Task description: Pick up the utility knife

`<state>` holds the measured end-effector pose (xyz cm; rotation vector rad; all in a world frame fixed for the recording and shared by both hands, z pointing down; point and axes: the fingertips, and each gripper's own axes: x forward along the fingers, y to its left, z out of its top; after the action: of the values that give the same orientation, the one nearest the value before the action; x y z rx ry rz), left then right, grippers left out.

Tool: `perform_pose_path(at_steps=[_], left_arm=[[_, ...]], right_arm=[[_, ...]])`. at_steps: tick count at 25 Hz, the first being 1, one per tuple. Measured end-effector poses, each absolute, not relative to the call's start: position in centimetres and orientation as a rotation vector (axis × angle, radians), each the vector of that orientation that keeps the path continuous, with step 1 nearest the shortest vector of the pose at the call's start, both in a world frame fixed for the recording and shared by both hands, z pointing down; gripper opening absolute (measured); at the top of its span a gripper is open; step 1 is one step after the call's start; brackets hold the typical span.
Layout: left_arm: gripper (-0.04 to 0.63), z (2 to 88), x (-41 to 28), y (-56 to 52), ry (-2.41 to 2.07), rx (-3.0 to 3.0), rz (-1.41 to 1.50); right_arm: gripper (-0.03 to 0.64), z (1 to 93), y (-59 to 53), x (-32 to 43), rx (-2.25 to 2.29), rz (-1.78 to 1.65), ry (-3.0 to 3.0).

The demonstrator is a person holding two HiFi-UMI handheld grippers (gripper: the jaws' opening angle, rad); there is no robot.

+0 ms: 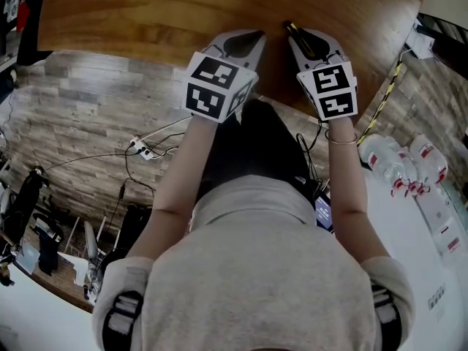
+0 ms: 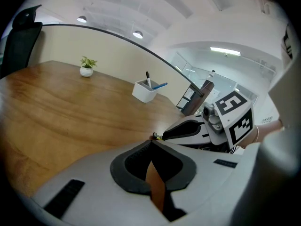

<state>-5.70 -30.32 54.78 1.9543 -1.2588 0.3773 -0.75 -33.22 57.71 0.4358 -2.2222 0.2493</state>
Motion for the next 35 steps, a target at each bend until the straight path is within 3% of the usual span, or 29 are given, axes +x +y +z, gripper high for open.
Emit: perform_pose_path(at_steps=[14,35], left_arm=[[0.012,54.2,-5.4,-29.1,-1.231,1.988,0.406],[0.012,45.1,-5.5,-29.7,-1.283,2.202,0.367]], right_arm=[[0.077,56.4,-30.8,-1.9,0.393,0.249,-2.254],[0.077,42.4,-32.6,-2.1,0.793,0.26,-2.546]])
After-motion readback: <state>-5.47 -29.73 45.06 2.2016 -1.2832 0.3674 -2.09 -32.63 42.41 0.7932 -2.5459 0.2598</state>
